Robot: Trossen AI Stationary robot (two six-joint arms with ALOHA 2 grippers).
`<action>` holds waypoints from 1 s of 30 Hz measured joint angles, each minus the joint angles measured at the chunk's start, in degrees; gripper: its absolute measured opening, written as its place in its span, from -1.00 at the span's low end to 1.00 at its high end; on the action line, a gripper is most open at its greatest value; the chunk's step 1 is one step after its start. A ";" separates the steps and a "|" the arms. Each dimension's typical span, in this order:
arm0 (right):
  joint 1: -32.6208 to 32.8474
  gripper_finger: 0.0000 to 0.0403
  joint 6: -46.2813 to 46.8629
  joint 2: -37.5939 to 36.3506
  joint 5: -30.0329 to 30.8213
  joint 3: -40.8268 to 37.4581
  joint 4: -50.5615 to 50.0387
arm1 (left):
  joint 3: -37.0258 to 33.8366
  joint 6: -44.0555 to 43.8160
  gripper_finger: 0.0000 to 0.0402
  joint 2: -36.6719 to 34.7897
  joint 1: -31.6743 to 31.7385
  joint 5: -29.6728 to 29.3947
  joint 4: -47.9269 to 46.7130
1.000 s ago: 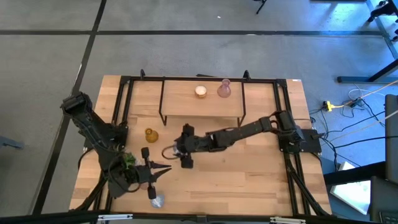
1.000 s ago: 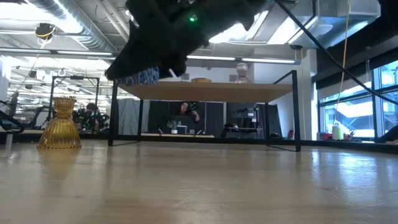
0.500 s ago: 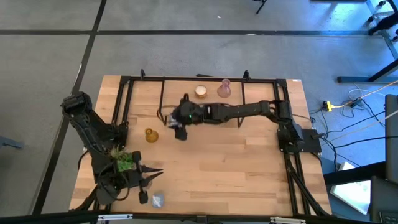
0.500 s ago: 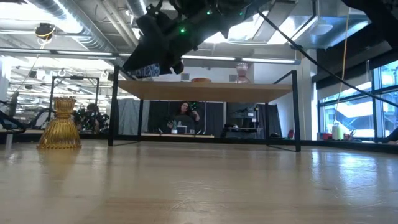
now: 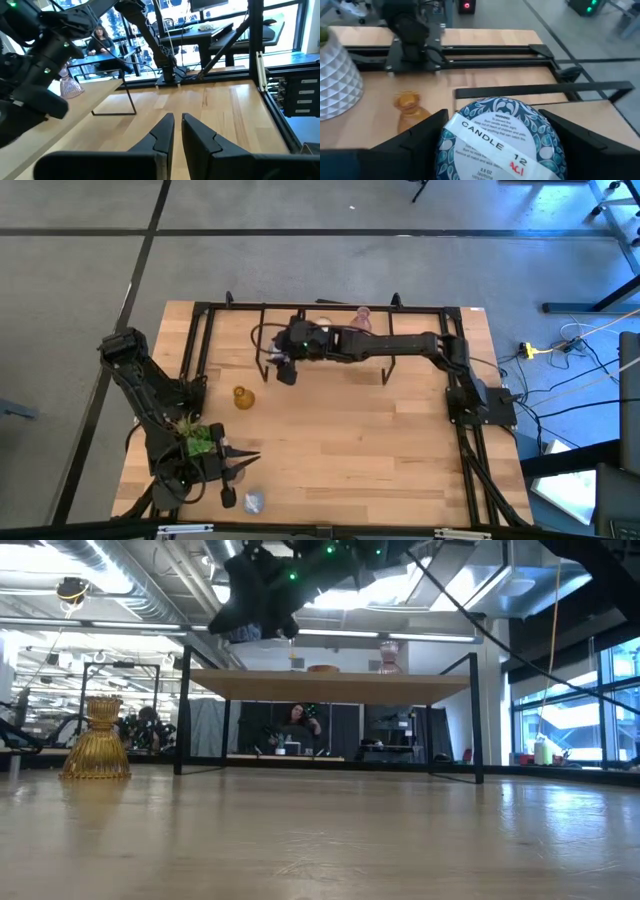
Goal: Pick & Place candle stick holders
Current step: Put the top blue scented candle on the shelf
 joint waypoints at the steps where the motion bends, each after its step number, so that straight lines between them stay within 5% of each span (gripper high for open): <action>1: -0.53 0.43 0.45 0.00 -0.06 0.04 -0.25 | 0.00 0.00 -0.85 0.00 0.00 0.00 0.00; 30: -3.06 0.45 2.37 3.10 -1.56 -0.07 -1.18 | 0.00 -0.29 -0.85 0.04 0.00 0.03 -1.14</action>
